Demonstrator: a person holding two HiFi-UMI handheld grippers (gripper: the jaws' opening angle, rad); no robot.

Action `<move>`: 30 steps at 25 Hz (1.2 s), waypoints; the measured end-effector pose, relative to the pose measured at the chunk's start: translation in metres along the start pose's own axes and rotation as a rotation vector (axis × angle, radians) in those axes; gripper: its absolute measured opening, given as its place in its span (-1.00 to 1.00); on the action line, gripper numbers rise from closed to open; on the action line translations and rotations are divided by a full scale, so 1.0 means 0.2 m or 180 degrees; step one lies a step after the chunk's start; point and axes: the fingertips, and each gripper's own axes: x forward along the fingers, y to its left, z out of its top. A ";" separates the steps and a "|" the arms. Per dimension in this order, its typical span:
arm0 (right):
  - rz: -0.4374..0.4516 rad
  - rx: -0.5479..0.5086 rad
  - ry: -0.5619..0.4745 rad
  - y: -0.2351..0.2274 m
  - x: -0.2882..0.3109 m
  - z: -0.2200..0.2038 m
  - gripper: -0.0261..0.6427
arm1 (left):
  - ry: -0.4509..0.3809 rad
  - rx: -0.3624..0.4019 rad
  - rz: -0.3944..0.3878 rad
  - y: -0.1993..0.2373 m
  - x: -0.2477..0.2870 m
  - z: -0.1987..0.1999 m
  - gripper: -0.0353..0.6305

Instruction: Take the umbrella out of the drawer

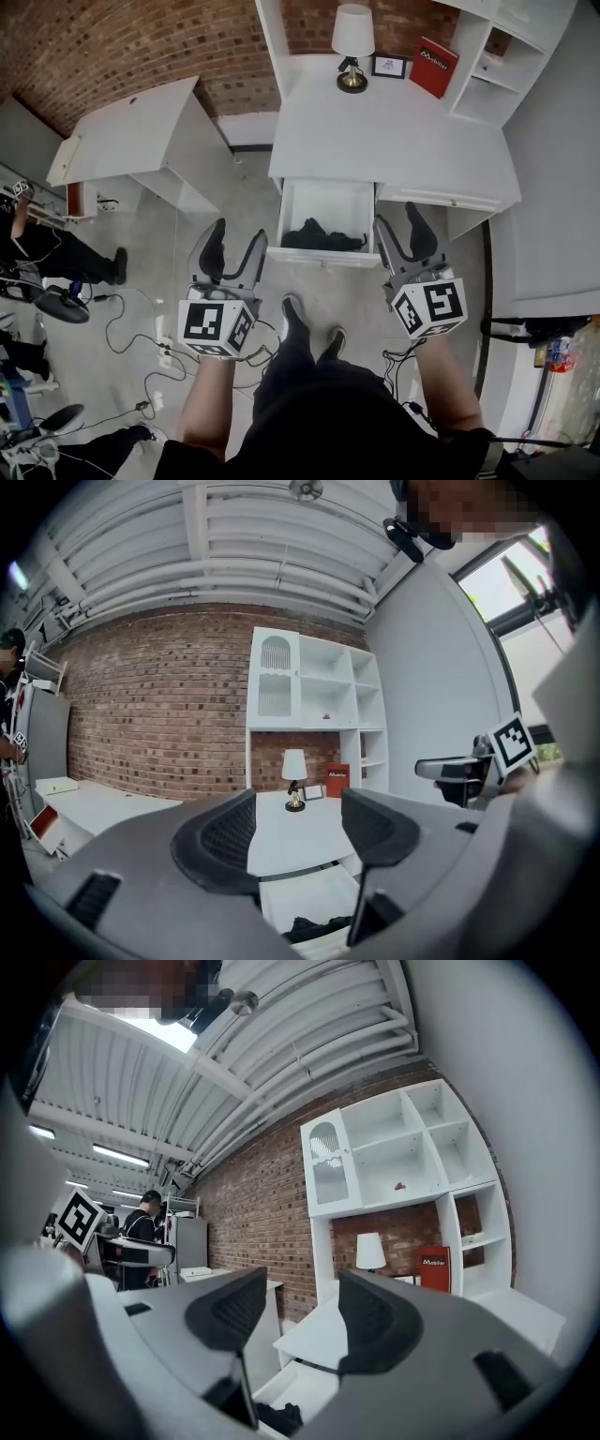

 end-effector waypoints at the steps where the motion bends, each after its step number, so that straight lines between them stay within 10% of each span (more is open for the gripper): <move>1: -0.0008 -0.0011 -0.0002 -0.01 0.00 0.01 -0.21 | -0.0011 0.0014 -0.0011 -0.01 0.01 0.01 -0.05; 30: -0.0528 -0.0094 0.0581 -0.23 0.84 -0.22 -0.24 | 0.0419 -0.0239 -0.0790 0.50 0.95 -0.31 -0.05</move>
